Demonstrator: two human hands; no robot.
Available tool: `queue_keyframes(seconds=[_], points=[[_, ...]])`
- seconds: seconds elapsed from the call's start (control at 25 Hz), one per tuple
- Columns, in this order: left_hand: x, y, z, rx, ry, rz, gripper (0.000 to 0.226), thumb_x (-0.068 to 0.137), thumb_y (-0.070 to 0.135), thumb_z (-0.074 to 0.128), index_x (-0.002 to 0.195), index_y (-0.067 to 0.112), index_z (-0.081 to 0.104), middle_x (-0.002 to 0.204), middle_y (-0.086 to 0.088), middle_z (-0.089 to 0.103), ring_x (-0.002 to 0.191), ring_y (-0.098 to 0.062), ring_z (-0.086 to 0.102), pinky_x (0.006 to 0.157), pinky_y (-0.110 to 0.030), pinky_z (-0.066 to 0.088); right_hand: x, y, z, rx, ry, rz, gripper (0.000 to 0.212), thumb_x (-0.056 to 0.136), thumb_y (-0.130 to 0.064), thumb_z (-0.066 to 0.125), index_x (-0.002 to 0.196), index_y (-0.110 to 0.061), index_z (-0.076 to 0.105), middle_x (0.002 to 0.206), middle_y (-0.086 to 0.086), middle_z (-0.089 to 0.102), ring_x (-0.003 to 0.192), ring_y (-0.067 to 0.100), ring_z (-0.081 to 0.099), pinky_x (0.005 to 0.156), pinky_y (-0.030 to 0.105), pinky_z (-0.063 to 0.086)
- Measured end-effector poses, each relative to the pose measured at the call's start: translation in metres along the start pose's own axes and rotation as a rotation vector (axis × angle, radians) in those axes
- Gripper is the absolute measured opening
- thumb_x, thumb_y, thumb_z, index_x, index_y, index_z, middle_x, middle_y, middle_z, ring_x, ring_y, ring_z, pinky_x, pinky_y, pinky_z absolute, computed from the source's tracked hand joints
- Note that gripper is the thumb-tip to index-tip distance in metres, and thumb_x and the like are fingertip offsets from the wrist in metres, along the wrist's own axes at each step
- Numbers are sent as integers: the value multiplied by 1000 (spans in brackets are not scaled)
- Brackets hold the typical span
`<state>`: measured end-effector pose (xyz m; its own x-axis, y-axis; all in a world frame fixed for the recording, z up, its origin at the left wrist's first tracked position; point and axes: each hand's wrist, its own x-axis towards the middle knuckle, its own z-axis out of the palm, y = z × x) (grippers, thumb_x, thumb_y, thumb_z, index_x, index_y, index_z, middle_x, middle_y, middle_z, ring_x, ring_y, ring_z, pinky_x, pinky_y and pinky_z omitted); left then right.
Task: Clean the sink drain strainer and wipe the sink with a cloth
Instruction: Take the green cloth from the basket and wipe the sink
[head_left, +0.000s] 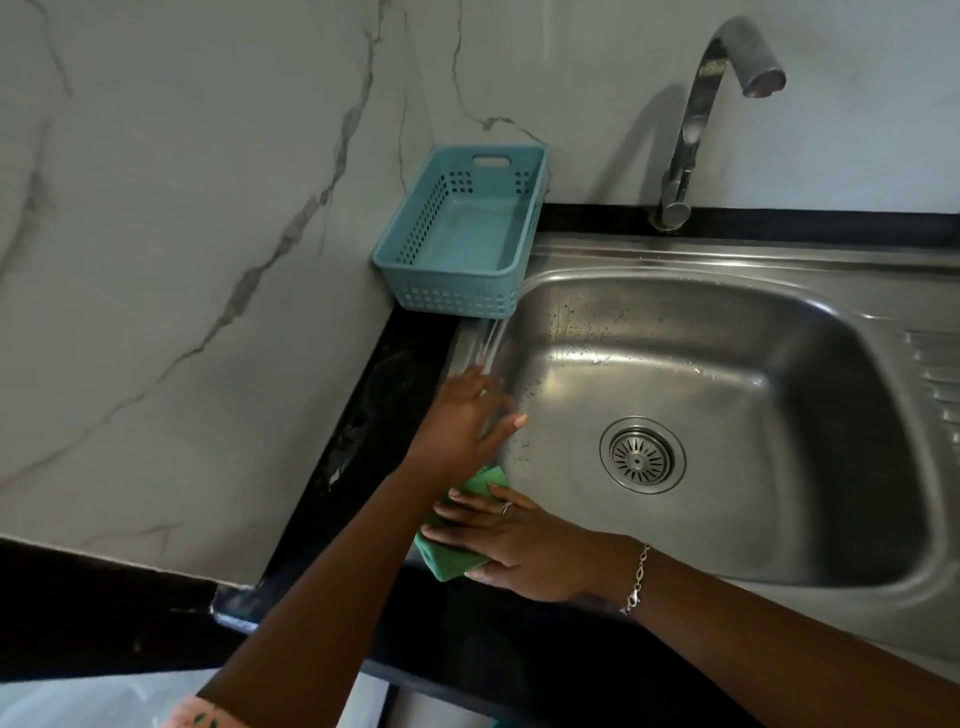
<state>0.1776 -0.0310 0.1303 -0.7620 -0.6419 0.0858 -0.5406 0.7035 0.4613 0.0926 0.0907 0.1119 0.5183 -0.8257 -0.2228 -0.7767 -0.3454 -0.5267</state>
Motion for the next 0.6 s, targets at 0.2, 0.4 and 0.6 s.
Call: queue_keyframes(seconds=[0.2,0.4,0.6], points=[[-25,8,13,-44,-90,-64,35,95,29,44,114,6,62,125,-12,57,136,-26,36,116,-46,17,-15,-4,1,26,2,-14,56,97,-43,37,147,-30,16,159,-4,12,147,10,0,115,30,-8],[-40,17,23,-147,-80,-148,35,97,29,41,122,10,56,130,-8,55,139,-20,29,115,-34,6,-31,-4,2,16,39,-30,58,95,-43,42,146,-27,22,158,-4,18,146,11,8,118,37,2],[-48,25,32,-121,-120,-218,41,96,40,37,123,14,55,133,-4,54,140,-17,29,114,-34,7,-58,5,0,4,59,-15,61,92,-40,49,146,-27,23,158,-4,18,146,8,10,117,29,5]])
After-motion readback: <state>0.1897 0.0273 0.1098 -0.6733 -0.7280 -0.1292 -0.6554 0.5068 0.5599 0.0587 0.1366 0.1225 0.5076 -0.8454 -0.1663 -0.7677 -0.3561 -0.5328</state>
